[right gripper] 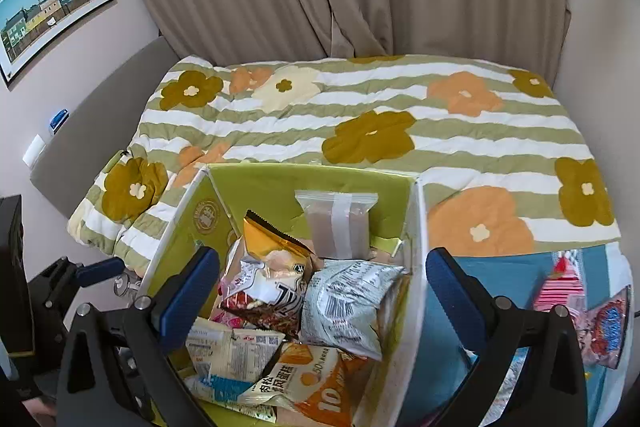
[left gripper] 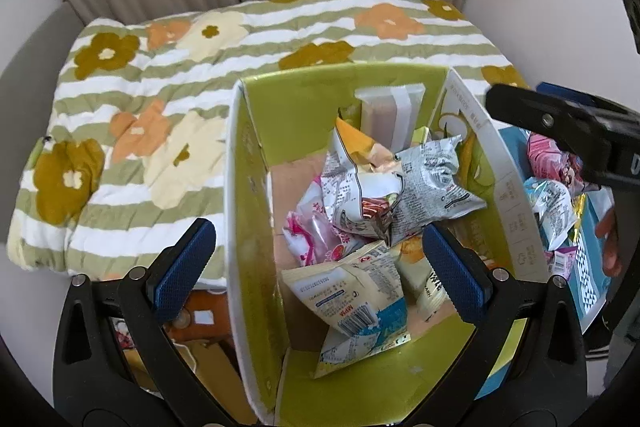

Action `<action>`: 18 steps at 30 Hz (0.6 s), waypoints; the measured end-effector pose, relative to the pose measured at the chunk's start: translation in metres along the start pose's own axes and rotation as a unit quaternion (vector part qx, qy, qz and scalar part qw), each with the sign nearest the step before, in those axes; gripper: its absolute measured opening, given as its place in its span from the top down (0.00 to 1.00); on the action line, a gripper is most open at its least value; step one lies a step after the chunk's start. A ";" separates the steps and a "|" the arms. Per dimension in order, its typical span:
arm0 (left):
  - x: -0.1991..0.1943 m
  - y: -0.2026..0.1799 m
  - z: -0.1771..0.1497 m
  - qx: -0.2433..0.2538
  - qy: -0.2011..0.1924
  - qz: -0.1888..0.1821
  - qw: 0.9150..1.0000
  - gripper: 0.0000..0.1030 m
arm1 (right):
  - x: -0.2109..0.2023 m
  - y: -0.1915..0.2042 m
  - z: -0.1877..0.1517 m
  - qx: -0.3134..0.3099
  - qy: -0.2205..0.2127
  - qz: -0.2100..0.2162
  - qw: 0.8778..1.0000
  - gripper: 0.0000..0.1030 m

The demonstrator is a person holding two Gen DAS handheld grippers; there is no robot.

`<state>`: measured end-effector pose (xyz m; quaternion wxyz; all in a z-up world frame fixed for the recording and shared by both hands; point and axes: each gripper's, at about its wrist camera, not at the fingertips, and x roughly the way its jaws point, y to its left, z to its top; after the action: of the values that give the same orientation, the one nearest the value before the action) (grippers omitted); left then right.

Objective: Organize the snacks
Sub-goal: 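Carry both bags over the yellow box and open both tools to drop them, then move both tools back toward the remaining snack bags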

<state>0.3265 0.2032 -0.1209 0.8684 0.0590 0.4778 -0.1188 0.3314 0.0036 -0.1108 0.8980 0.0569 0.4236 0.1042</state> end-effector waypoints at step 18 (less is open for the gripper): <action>-0.078 -0.132 -0.034 -0.013 -0.070 0.016 0.997 0.01 | -0.137 -0.078 -0.054 -0.022 -0.061 -0.015 0.998 0.00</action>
<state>0.2237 0.0950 -0.0723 0.9020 0.0467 0.4167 -0.1029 0.2154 -0.1035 -0.0568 0.9246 0.0370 0.3668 0.0966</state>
